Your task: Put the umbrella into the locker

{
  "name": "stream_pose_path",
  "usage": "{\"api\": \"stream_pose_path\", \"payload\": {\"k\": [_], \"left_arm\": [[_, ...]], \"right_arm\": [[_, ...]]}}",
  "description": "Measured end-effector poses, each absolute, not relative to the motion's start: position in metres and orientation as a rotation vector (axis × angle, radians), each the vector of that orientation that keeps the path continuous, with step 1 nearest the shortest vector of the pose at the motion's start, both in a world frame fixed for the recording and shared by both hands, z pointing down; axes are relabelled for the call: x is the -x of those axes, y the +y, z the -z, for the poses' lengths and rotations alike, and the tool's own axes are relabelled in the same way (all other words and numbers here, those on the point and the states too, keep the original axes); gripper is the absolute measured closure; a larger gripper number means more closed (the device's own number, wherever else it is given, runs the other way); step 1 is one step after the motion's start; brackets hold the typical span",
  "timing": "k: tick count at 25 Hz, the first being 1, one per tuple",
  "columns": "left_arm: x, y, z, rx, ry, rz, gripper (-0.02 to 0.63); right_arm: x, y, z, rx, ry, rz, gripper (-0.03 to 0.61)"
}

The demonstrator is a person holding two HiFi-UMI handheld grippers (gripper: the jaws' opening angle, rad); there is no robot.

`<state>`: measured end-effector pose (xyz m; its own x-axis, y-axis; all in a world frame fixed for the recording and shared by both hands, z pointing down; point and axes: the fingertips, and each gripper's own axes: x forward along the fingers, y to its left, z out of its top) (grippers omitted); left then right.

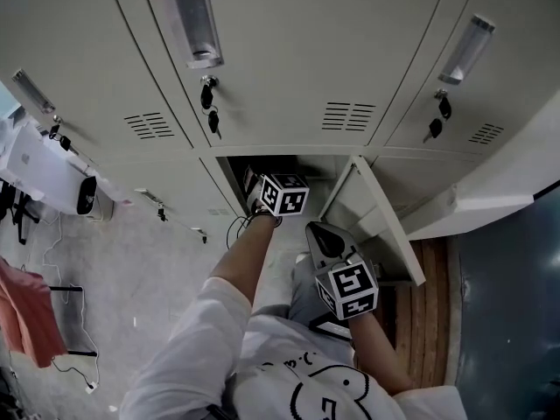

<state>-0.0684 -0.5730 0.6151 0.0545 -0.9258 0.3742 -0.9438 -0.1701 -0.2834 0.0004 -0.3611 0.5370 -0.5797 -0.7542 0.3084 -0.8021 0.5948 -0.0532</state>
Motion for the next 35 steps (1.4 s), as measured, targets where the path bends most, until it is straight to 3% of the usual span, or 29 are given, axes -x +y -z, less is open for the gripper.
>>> {"api": "stream_pose_path", "payload": {"k": [8,10,35], "left_arm": [[0.073,-0.577,-0.611,-2.172,-2.179,-0.710,0.273],[0.070,-0.573,-0.611,-2.215,-2.142,-0.699,0.136],[0.066,-0.421,-0.515,-2.483,-1.750,-0.519,0.133]], "right_arm": [[0.005,-0.355,-0.541,-1.242,-2.574,-0.206,0.561],[0.009,-0.349,-0.541,-1.221,-2.569,-0.188,0.560],[0.014,-0.276,-0.441,-1.366,-2.586,-0.242,0.561]]}}
